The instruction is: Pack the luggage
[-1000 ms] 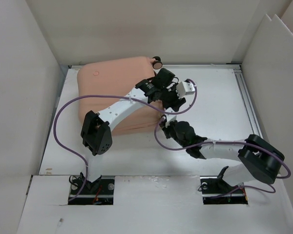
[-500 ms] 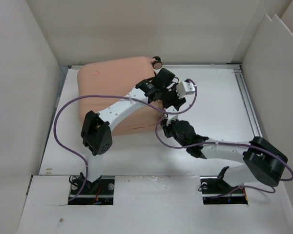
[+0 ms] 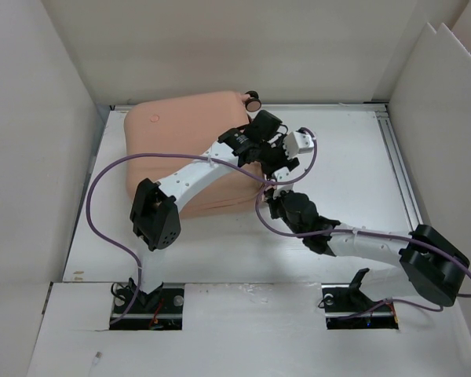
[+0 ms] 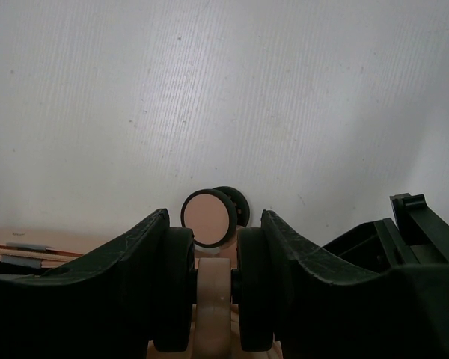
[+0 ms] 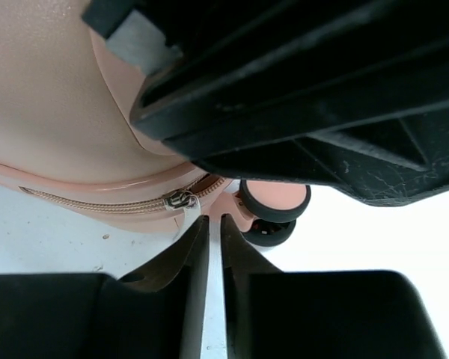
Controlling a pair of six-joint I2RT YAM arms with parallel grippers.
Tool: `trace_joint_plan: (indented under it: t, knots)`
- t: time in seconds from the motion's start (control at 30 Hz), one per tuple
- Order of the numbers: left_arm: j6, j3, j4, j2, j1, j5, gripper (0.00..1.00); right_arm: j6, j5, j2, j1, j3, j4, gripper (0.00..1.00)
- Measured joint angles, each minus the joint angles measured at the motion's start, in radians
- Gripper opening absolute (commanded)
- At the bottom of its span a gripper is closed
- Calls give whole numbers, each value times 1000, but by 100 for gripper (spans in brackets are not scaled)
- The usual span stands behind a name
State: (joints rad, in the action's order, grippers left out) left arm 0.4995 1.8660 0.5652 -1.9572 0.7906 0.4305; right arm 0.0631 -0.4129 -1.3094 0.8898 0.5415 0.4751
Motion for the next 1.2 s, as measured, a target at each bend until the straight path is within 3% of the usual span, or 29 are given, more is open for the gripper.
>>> trace_joint_plan:
  t: [0.13,0.3,0.43,0.47,0.63,0.77,0.83,0.97,1.2]
  knots:
    - [0,0,0,0,0,1,0,-13,26,0,-4,-6,7,25]
    - [2,0,0,0,0,0,0,-38,73,0,-9,-19,19,26]
    - [2,0,1,0,0,0,0,-48,151,0,-35,-24,42,35]
    - [2,0,1,0,0,0,0,-51,181,0,-46,-34,63,39]
    - [-3,0,-1,0,0,-10,0,-71,403,-10,-129,-88,196,42]
    - [-3,0,1,0,2,-10,0,-23,555,2,-240,-265,415,46]
    - [-3,0,1,0,2,-9,0,-8,596,2,-290,-323,413,47]
    - [-3,0,1,0,2,-8,0,-6,695,1,-307,-327,436,49]
    - [-3,2,5,0,2,-12,0,46,811,-134,-377,-306,684,51]
